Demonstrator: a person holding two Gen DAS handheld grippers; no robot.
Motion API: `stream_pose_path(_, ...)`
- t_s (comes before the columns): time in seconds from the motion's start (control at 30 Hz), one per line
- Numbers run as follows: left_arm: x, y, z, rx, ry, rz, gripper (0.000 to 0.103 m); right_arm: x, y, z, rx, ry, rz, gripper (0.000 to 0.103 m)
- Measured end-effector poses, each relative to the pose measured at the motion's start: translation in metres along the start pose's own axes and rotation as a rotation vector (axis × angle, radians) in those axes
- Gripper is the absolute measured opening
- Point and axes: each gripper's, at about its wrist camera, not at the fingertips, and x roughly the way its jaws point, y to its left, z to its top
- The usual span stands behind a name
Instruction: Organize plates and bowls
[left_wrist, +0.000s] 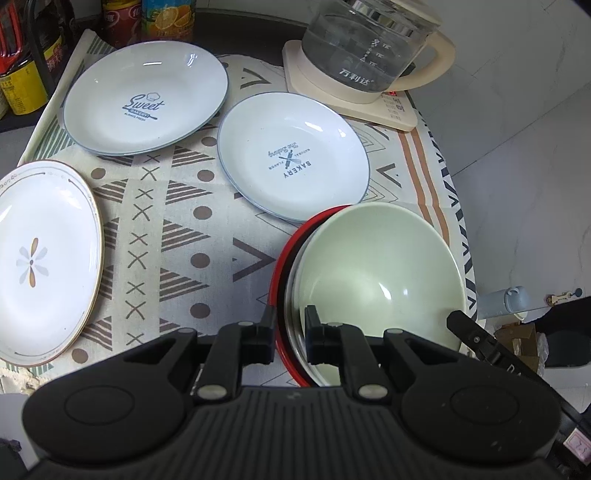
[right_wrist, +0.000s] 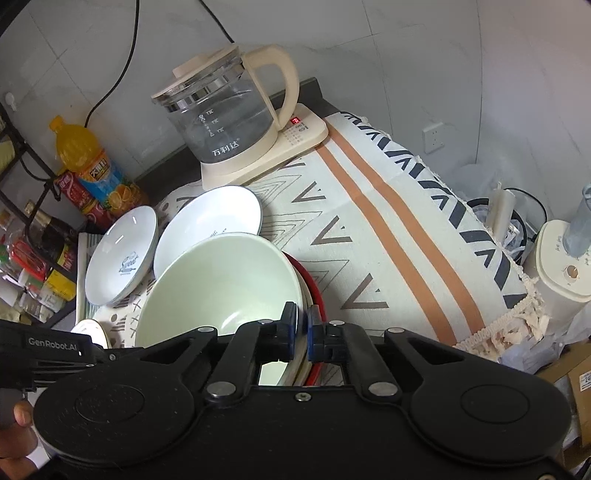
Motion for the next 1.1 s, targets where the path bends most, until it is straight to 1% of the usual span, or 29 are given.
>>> stream_pose_path(0.07,-0.003,0.001,0.0,-0.002,0.001,0.002,0.015,-0.003,0.0,0.003,0.019,0.007,-0.004,0.009)
stream_pose_path(0.1,-0.004,0.002,0.0,-0.003,0.004,0.004,0.017,-0.005,0.002,0.004,0.024,0.008,-0.003,0.018)
stream_pose_path(0.13,-0.007,0.002,0.001,0.0,0.003,0.006,0.021,-0.006,0.004,0.005,0.02,0.005,-0.007,0.037)
stream_pose_path(0.17,-0.009,0.003,0.0,0.004,-0.002,0.01,0.028,-0.008,0.007,0.005,0.007,-0.004,-0.015,0.046)
stream_pose_path(0.2,-0.013,0.005,0.0,0.006,-0.011,0.017,0.033,-0.01,0.011,0.005,-0.016,-0.011,-0.021,0.056)
stream_pose_path(0.27,-0.019,0.008,-0.001,0.013,-0.036,0.035,0.05,-0.01,0.017,0.006,-0.049,-0.004,-0.022,0.056)
stream_pose_path(0.37,-0.028,0.014,-0.003,0.018,-0.054,0.042,0.055,-0.011,0.025,0.007,-0.058,0.01,0.002,0.06)
stream_pose_path(0.43,-0.035,0.019,-0.003,0.017,-0.056,0.04,0.055,-0.011,0.034,0.008,-0.09,0.01,0.008,0.07)
stream_pose_path(0.47,-0.04,0.021,-0.004,0.015,-0.061,0.044,0.057,-0.012,0.04,0.008,-0.109,0.004,0.012,0.073)
stream_pose_path(0.5,-0.046,0.024,-0.005,0.016,-0.074,0.044,0.059,-0.013,0.044,0.008,-0.121,-0.004,0.014,0.078)
stream_pose_path(0.53,-0.052,0.028,-0.007,0.017,-0.092,0.047,0.064,-0.014,0.049,0.008,-0.13,-0.01,0.019,0.081)
stream_pose_path(0.57,-0.056,0.031,-0.008,0.015,-0.106,0.064,0.067,-0.013,0.054,0.008,-0.137,-0.01,0.028,0.081)
stream_pose_path(0.63,-0.064,0.039,-0.009,0.007,-0.128,0.091,0.069,-0.01,0.063,0.009,-0.153,-0.001,0.037,0.083)
stream_pose_path(0.7,-0.069,0.048,-0.009,0.0,-0.131,0.098,0.071,-0.008,0.071,0.009,-0.165,0.005,0.036,0.087)
stream_pose_path(0.77,-0.072,0.057,-0.01,-0.016,-0.125,0.111,0.078,-0.005,0.079,0.008,-0.18,0.01,0.042,0.087)
stream_pose_path(0.87,-0.075,0.071,-0.012,-0.039,-0.12,0.125,0.082,-0.002,0.091,0.007,-0.205,0.015,0.05,0.089)
stream_pose_path(1.1,-0.08,0.102,-0.018,-0.099,-0.115,0.147,0.083,0.002,0.122,-0.001,-0.269,0.037,0.085,0.091)
